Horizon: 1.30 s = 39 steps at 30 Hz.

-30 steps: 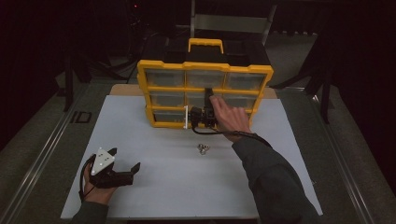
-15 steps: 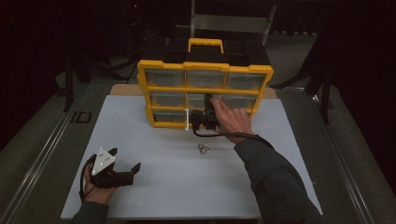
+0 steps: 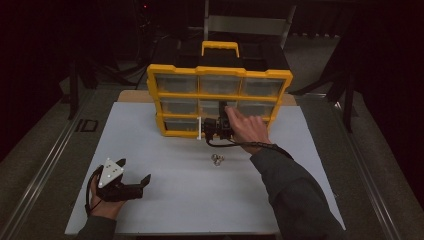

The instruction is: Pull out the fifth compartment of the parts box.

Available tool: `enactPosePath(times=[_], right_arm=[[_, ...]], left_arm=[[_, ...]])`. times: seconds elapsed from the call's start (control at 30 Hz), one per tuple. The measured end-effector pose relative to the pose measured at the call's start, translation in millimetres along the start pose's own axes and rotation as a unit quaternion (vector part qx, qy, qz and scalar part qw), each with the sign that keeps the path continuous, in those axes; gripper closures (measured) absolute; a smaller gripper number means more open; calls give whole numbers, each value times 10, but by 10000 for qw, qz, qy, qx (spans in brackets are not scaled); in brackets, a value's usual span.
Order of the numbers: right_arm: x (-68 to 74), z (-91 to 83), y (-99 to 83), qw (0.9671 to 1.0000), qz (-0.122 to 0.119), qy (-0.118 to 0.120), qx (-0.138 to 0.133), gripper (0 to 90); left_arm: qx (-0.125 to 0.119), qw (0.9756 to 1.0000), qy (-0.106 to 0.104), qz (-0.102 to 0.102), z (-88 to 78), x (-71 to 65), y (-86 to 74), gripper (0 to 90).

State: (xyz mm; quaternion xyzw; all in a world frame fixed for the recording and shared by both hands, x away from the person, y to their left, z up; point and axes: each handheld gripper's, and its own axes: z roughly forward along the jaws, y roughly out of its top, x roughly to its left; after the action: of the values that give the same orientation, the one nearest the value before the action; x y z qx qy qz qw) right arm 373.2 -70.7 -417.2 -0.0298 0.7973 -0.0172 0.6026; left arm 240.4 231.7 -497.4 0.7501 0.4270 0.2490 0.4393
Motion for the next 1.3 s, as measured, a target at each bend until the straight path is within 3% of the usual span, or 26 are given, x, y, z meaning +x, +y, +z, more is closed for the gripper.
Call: enactPosePath(times=[1.3], right_arm=[[51,-257,-34,9997,-162,0,-164,767]], left_arm=[[13,10000,-10,19,1,-2,1,6]])
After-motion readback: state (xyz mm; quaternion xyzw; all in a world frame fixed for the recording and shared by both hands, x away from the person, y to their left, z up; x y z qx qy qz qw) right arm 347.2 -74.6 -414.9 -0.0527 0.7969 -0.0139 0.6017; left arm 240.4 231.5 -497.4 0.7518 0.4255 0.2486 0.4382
